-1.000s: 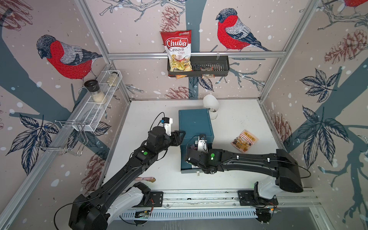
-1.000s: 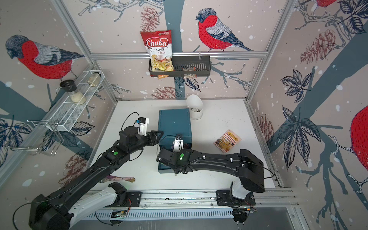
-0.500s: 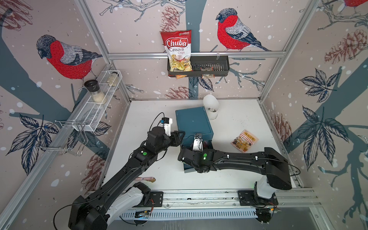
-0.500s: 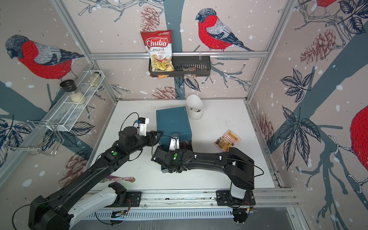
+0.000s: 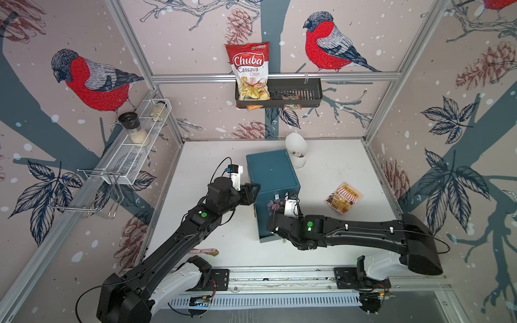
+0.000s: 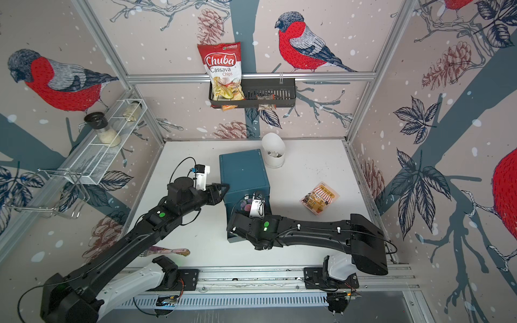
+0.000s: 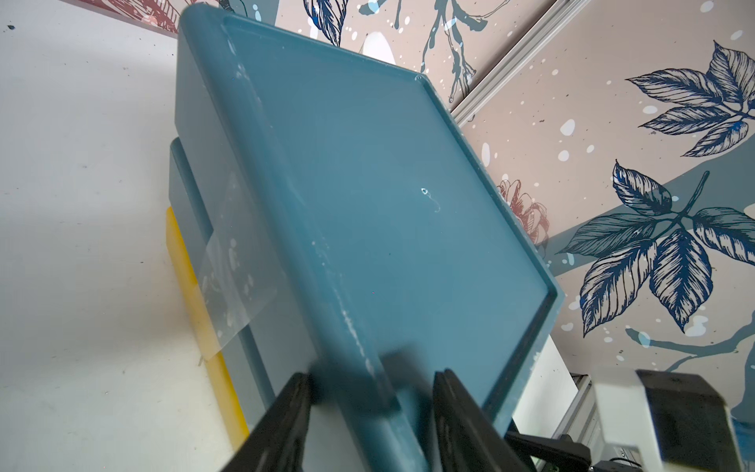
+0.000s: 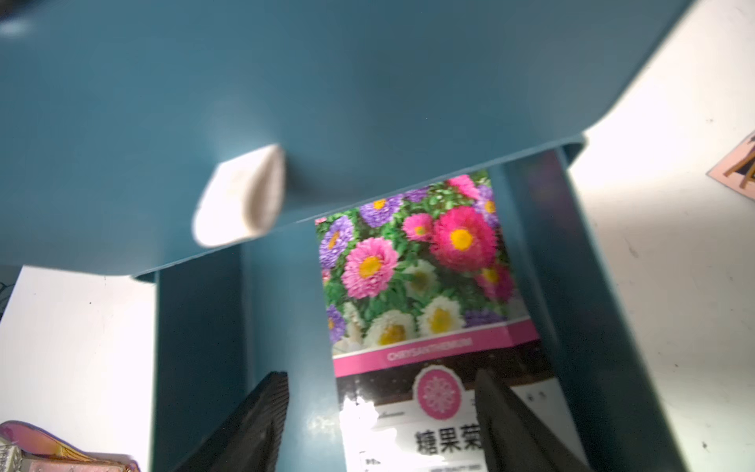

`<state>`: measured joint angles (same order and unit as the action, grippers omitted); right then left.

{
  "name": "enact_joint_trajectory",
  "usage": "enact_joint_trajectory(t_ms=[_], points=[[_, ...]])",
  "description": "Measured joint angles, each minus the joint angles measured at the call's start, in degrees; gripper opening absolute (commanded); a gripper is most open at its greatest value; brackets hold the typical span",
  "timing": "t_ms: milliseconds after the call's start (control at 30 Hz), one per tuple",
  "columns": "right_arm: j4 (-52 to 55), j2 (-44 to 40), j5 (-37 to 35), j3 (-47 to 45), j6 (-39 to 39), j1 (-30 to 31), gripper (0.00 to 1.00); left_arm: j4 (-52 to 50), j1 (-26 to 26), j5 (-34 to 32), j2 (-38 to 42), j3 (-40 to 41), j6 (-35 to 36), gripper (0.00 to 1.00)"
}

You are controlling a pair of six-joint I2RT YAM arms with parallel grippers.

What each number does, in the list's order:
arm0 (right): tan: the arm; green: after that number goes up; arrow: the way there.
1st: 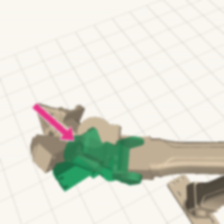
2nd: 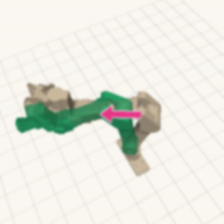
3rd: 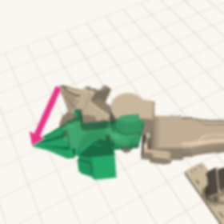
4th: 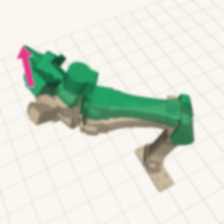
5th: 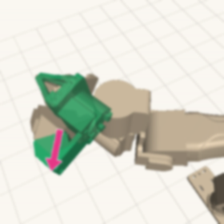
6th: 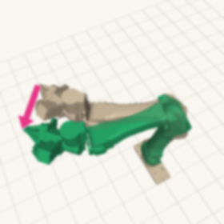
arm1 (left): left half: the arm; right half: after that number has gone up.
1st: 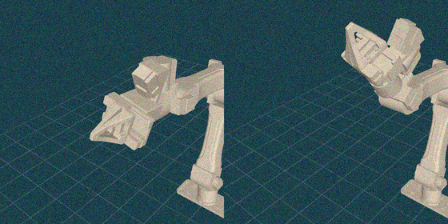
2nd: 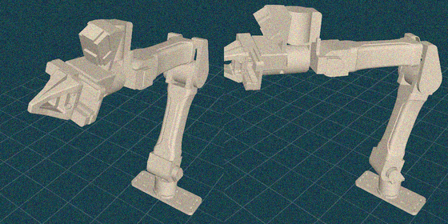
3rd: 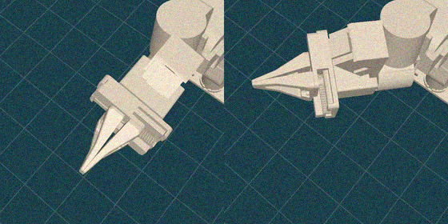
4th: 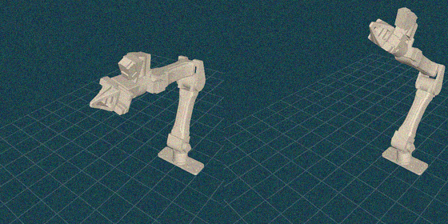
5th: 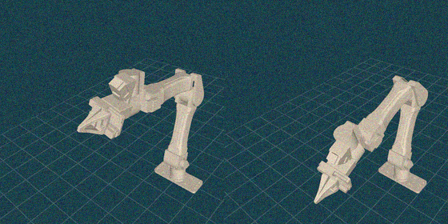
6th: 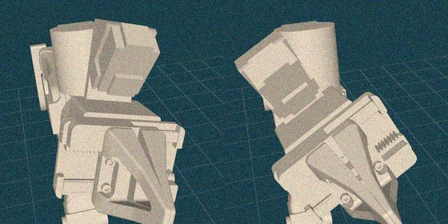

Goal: Take the seed bags out of the drawer
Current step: Adjust the seed packet in the drawer.

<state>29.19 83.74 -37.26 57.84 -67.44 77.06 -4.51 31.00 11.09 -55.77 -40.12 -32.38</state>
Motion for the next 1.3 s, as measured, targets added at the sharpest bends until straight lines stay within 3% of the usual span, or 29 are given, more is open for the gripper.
enact_joint_trajectory(t_ms=[233, 500, 833, 1033, 1300], points=[[-4.74, 1.77, 4.76, -2.38, 1.53, -3.96, 0.74, 0.61, 0.00, -0.57, -0.76, -0.11, 0.02, 0.50], [-11.85, 5.68, 10.75, -2.21, 3.69, -3.50, 0.68, 1.01, 0.00, -0.61, -1.22, -0.20, 0.07, 0.49], [-10.71, 7.10, 11.17, 3.85, 5.05, -1.01, 0.69, 2.08, -0.15, -1.66, -1.86, -0.20, 0.07, 0.49], [-7.85, 3.78, 8.33, 2.64, 4.83, -2.84, 0.70, 2.29, -0.15, -1.40, -1.77, -0.04, 0.07, 0.49], [-4.17, 8.31, 7.26, 2.03, 2.56, -4.17, 0.69, 2.78, -0.15, -1.03, -1.68, 0.31, -0.02, 0.48]])
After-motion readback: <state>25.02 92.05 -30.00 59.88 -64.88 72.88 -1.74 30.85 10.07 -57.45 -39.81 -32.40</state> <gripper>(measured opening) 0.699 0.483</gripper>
